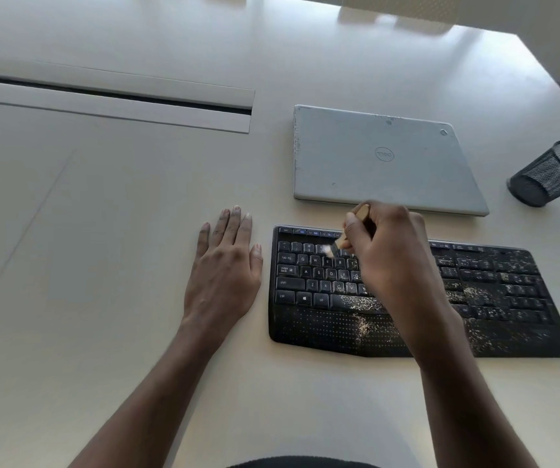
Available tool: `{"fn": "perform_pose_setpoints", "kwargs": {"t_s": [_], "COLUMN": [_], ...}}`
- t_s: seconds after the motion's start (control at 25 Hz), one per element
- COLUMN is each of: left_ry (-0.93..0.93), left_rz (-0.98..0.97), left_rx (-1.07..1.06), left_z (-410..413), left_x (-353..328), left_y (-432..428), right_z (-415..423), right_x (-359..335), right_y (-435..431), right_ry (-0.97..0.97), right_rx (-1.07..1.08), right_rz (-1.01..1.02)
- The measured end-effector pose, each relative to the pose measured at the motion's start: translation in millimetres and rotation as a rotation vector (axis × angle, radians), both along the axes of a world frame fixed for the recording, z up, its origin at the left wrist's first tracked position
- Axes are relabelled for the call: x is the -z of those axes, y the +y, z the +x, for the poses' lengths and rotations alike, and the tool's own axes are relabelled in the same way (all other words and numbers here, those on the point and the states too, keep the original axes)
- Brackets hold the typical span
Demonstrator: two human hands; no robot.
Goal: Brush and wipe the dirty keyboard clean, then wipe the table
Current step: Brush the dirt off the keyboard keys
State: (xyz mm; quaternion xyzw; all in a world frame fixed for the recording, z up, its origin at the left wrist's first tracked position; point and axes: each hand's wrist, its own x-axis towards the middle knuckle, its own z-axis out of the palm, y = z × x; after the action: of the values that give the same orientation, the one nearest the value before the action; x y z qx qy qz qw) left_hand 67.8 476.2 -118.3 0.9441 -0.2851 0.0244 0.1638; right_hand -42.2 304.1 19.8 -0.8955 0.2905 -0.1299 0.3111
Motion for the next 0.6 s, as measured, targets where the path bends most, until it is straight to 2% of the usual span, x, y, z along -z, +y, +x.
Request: {"fn": "perform_pose_setpoints", "kwargs": {"t_s": [0.16,0.4,0.52,0.6], "left_ry": [-0.002,0.007,0.007,0.007], "left_rz": [-0.001,-0.004,-0.002,0.001], "left_rx": [-0.001,-0.001,-0.005,-0.002], "left_z": [-0.2,-0.2,0.2,-0.5], "left_x": [-0.2,-0.7,0.2,-0.5], "left_y": [0.4,-0.7,0.2,0.2], "right_z": [2.7,-0.3,0.1,0.5], "right_x": [-2.8,-1.3,-0.3,0.7], "right_y": [0.0,-0.8,-0.3,0.8], "right_ry": [-0.084,0.003,-0.086,-0.064], "right_rx": [0.043,-0.010,0.010,0.004], "right_rz": [0.005,0.002,0.020,0.009]}}
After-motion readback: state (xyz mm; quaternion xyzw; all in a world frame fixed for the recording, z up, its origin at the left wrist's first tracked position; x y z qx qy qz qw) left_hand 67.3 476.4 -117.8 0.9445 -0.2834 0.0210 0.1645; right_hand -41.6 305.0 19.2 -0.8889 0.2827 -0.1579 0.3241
